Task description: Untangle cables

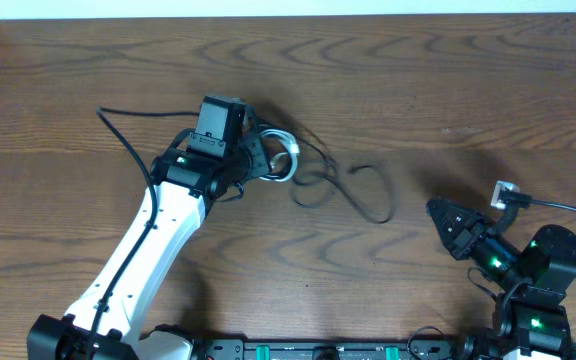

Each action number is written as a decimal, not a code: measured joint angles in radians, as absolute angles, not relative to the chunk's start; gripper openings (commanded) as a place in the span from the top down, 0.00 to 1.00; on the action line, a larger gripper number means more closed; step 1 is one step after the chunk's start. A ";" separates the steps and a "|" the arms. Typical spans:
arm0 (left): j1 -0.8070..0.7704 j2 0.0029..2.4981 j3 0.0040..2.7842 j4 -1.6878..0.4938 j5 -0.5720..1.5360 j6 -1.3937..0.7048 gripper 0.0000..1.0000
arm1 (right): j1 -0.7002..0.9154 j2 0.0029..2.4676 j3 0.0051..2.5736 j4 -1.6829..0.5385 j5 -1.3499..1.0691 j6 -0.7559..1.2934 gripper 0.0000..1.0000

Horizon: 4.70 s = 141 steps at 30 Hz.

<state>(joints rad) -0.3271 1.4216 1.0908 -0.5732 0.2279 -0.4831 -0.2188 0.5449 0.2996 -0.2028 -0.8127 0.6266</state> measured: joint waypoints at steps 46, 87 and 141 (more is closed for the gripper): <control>-0.628 1.422 1.091 -0.382 0.526 -0.689 0.92 | 0.117 0.545 0.300 -0.215 -0.768 0.972 0.44; -0.653 1.423 1.091 -0.335 0.246 -0.700 0.14 | 0.131 0.546 0.301 -0.288 -0.533 0.773 0.99; -0.823 1.552 1.095 -0.398 0.067 -0.793 0.92 | 0.139 0.865 0.300 -0.249 -0.505 0.982 0.99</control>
<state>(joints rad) -0.8227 1.5520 1.0946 -0.3981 0.0669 -0.7925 0.1390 0.8654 0.2996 -0.2485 -0.5049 0.9817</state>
